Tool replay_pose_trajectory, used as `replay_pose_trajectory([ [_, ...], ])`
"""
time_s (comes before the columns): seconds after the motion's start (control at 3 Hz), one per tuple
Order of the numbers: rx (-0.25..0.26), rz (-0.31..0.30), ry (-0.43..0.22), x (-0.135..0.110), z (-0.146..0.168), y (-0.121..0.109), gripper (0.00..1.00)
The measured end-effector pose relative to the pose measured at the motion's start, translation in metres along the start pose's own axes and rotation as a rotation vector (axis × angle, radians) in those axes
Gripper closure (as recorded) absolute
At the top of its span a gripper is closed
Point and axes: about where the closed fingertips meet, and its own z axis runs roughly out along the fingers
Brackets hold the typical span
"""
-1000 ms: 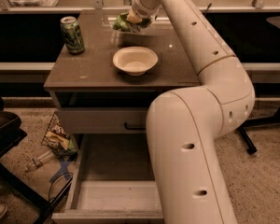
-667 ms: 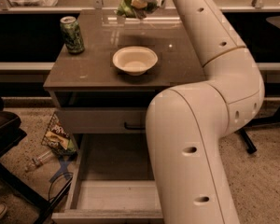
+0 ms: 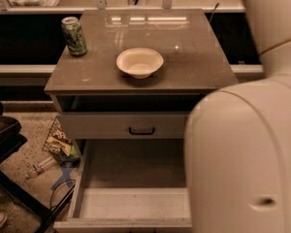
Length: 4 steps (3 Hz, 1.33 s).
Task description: Place green jalapeno chip bag into middle drawer
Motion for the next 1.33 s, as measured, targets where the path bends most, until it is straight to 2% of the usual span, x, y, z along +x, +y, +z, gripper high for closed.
replay_pose_trajectory([
  [0.33, -0.023, 0.103, 0.017, 0.037, -0.055, 0.012, 1.0],
  [0.67, 0.028, 0.236, -0.036, 0.055, -0.131, 0.021, 1.0],
  [1.0, 0.075, 0.315, -0.174, 0.031, -0.194, 0.045, 1.0],
  [1.33, 0.097, 0.312, -0.317, -0.011, -0.242, 0.089, 1.0],
])
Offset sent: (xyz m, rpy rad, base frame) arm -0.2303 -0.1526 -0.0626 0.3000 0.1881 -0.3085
